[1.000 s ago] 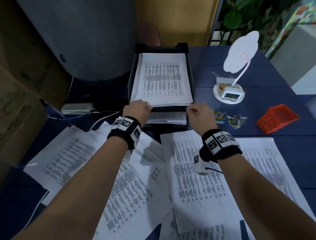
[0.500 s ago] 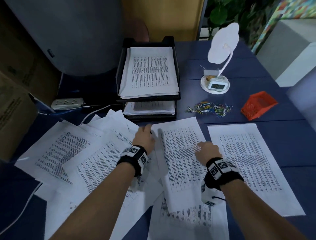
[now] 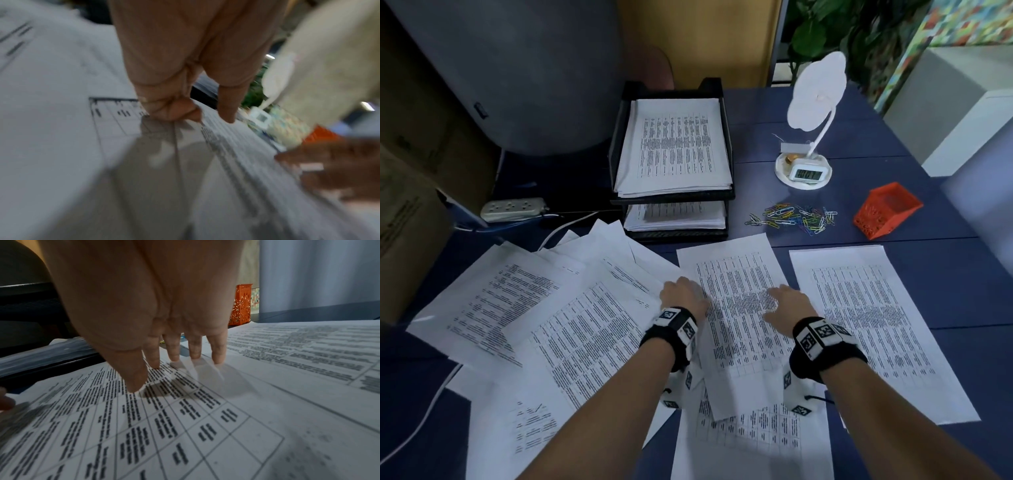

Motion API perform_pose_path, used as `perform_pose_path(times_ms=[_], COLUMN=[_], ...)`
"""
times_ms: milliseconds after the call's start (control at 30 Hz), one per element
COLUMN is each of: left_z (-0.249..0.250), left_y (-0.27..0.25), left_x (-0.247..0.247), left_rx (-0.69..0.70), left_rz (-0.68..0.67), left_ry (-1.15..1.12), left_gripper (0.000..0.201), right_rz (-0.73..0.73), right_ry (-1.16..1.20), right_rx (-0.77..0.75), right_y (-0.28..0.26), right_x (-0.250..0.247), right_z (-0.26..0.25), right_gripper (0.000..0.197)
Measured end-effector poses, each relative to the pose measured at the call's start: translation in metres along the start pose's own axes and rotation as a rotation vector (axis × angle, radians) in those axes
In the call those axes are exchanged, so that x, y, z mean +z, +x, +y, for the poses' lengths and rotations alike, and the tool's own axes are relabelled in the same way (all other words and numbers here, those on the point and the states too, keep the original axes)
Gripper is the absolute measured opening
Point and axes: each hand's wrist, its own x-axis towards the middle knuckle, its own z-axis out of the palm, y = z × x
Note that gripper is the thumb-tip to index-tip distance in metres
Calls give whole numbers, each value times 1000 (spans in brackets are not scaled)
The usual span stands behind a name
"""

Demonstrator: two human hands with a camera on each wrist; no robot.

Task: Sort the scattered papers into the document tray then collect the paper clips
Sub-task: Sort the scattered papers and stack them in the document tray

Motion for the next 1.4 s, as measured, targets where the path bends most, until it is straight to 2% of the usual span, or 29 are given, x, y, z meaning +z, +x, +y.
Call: perform_pose_path(times_ms=[67, 133, 233, 367, 433, 567, 667, 700, 767, 867, 1000, 1067, 1200, 1300, 1333, 1400], left_z=[-3, -3, -2, -1, 0, 0, 5, 7, 9, 8, 3, 2, -4, -3, -1, 5], left_y=[2, 6, 16, 22, 22, 21, 18, 20, 29, 50, 67, 72, 74, 70, 68, 63], left_x=[3, 4, -1, -3, -1, 9, 12, 11, 2, -20, -30, -30, -27, -19, -16, -10], left_rx=[5, 33, -52, -117, -114, 23, 94, 98, 98, 64, 62, 88, 160, 238, 250, 272], left_rz=[75, 85, 73, 13, -35, -76, -31, -19, 5, -1, 65, 3, -123, -136, -123, -58], left_ry=[44, 12, -310, -506, -477, -285, 54, 91, 80, 88, 96, 130, 205, 44, -62, -233], left_gripper=[68, 73, 82, 81, 78, 56, 69, 72, 72, 86, 95, 103, 106, 115, 111, 90], right_rz=[-8, -19, -38, -32, -33, -25, -28, -29, -28, -20, -11, -11, -17, -5, -2, -3], right_ry=[-6, -14, -52, -68, -67, -57, -67, -76, -89, -92, -92, -87, -76, -72, -67, -51], right_rx=[-7, -19, -42, -52, -51, -49, -53, -57, -66, -67, -49, -41, -28, -24, -25, -29], right_y=[-1, -1, -3, -5, -6, -7, -7, -7, -7, -6, -4, -3, -3, -3, -3, -5], right_x=[-1, -3, -7, -8, -7, -6, -6, -6, -5, -5, -3, -2, -2, -2, -2, -2], right_z=[0, 0, 0, -1, -1, -1, -1, -1, 0, -1, -1, -2, -3, -3, -3, -3], right_gripper=[63, 65, 67, 68, 69, 67, 66, 66, 67, 65, 62, 62, 62, 61, 61, 62])
